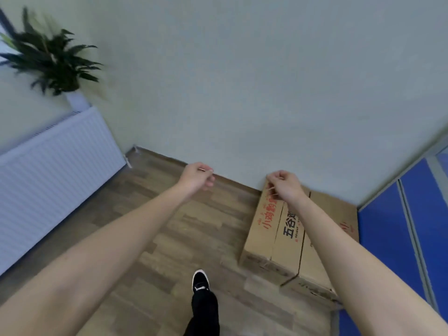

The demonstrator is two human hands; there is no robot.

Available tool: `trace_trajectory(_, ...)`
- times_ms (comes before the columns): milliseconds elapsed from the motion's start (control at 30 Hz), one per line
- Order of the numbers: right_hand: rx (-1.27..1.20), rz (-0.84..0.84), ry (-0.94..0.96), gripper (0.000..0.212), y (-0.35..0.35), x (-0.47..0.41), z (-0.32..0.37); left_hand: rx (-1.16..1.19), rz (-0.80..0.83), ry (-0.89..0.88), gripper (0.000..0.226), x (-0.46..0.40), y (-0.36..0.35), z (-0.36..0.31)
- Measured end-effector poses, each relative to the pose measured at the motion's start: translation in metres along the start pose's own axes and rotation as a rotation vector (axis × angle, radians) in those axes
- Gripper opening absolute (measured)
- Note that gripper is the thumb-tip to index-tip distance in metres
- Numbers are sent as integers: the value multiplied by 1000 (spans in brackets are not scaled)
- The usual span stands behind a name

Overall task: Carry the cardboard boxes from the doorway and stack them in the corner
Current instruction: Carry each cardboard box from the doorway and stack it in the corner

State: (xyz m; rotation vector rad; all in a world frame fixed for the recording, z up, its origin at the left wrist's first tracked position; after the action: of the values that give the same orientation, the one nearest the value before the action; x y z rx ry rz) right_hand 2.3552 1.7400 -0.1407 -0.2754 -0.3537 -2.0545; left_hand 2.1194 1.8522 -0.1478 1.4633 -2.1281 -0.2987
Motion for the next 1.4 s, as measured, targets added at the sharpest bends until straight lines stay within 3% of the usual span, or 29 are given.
trace_trajectory(167,80,247,46,17,-103,125,13,218,-241,105,8,175,106,67)
trace_trajectory(367,166,547,101,19,-263,273,16,291,-467,222,9,349,232,181)
trace_trajectory(533,211,777,118,11,-416,435,-8,352,-772,341,14,541,360,312)
trace_trajectory(733,306,972,250,36,-604,685,-68,497,-1151,489,22,832,475,485)
trace_trajectory(1000,310,1352,199,14,-772,1023,-150,638,-1560,673,10,1168,529,608)
trace_trajectory(1167,390,1581,215,20,-840,1201,-203,709,-1802,717,13,1308,539,661)
trace_trajectory(1400,489,1794,244,23,-941,1392,-305,823,-1962,881,14,1454,542,764)
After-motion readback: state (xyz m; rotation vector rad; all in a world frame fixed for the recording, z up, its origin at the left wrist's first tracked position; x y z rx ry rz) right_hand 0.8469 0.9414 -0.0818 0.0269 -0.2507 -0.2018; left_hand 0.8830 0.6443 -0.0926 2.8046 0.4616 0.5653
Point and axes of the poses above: each hand's wrist, its own x-axis away from the middle knuckle, its own y-axis out of the back of the hand, z = x × y, the point moved 4 cm from there along -x, towards the middle knuckle, and after that the axes turned 11 degrees about -x, right-handed, at the moved point
